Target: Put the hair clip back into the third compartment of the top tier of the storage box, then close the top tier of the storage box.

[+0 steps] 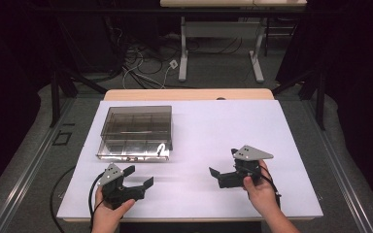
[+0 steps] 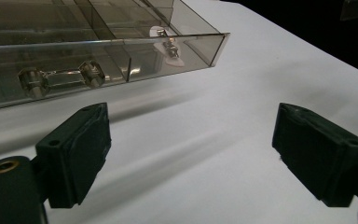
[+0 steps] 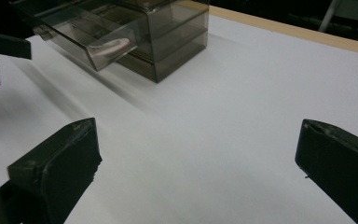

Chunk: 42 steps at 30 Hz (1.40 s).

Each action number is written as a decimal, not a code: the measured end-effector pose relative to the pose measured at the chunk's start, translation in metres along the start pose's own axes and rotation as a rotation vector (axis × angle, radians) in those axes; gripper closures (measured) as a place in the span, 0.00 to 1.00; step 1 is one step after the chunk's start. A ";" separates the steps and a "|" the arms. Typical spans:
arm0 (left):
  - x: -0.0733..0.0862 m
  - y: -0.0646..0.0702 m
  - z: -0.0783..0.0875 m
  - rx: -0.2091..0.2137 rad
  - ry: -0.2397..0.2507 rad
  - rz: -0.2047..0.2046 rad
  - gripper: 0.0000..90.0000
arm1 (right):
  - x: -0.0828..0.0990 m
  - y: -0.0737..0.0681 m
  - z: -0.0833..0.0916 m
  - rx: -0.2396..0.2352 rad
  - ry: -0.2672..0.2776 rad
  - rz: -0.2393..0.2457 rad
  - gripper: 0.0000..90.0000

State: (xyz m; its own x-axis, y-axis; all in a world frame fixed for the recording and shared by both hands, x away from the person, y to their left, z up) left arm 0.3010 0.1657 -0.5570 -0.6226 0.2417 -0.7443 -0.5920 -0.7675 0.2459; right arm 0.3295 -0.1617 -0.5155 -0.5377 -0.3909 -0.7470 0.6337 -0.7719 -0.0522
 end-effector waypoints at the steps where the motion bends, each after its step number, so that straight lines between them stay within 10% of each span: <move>1: 0.000 0.000 0.000 -0.001 0.001 0.000 0.15 | 0.003 0.002 0.000 0.003 0.000 -0.005 0.00; 42: -0.006 -0.010 0.017 -0.076 0.025 0.030 0.29 | 0.036 0.021 -0.013 -0.011 -0.020 -0.033 0.00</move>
State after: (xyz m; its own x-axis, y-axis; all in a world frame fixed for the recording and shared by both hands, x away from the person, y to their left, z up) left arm 0.3025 0.1823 -0.5443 -0.6262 0.2036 -0.7526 -0.5321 -0.8172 0.2217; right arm 0.3307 -0.1849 -0.5519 -0.5695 -0.3752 -0.7314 0.6211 -0.7792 -0.0839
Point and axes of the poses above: each handheld gripper's, and its own axes: z roughly backward along the jaws, x roughly out of its underside, y roughly to its right, the point moved 5 cm from there along -z, roughly forward along the jaws, and after that the axes turned 14 degrees about -y, right-handed, at the moved point
